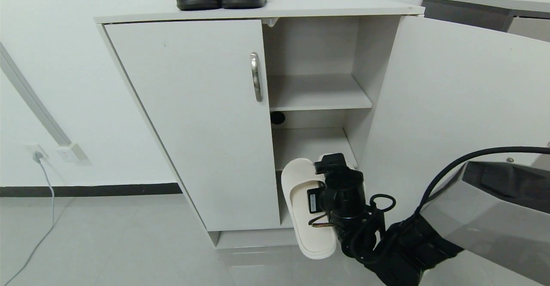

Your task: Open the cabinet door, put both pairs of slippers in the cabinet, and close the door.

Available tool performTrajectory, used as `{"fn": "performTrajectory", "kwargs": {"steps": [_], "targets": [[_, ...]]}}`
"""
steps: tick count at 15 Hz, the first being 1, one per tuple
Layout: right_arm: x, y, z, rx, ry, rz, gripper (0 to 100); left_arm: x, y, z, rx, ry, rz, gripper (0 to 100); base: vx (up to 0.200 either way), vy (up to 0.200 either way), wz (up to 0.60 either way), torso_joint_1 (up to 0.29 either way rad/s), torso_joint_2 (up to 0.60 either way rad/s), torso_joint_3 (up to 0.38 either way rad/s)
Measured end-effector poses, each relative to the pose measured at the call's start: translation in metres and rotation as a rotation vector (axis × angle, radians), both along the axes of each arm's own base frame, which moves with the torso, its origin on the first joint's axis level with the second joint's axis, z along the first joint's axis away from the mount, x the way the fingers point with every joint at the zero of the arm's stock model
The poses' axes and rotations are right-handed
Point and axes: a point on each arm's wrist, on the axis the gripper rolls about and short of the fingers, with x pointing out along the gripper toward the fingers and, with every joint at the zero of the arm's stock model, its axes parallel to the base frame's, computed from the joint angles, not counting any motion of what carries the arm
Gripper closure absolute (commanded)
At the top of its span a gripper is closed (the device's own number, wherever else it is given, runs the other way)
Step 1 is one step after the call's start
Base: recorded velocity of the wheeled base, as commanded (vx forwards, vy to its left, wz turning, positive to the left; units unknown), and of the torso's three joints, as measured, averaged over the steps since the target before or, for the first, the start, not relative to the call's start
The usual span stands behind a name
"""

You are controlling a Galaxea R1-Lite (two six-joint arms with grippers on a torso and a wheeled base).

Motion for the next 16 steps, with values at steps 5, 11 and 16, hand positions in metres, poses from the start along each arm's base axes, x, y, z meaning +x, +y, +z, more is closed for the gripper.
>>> {"fn": "performTrajectory", "kwargs": {"steps": [5,11,16], "targets": [[0.028,0.001,-0.012,0.007,-0.007,-0.048,100,0.000,0.000,0.000,0.000,0.000,-0.001,100,0.000,0.000,0.00,0.002,0.00,-0.148],[0.034,-0.001,-0.011,0.015,-0.019,-0.074,100,0.000,0.000,0.000,0.000,0.000,0.000,100,0.000,0.000,0.00,0.006,0.00,-0.194],[0.031,-0.004,0.013,0.055,-0.140,-0.106,100,0.000,0.000,0.000,0.000,0.000,0.000,100,0.000,0.000,0.00,0.002,0.00,-0.061]]}}
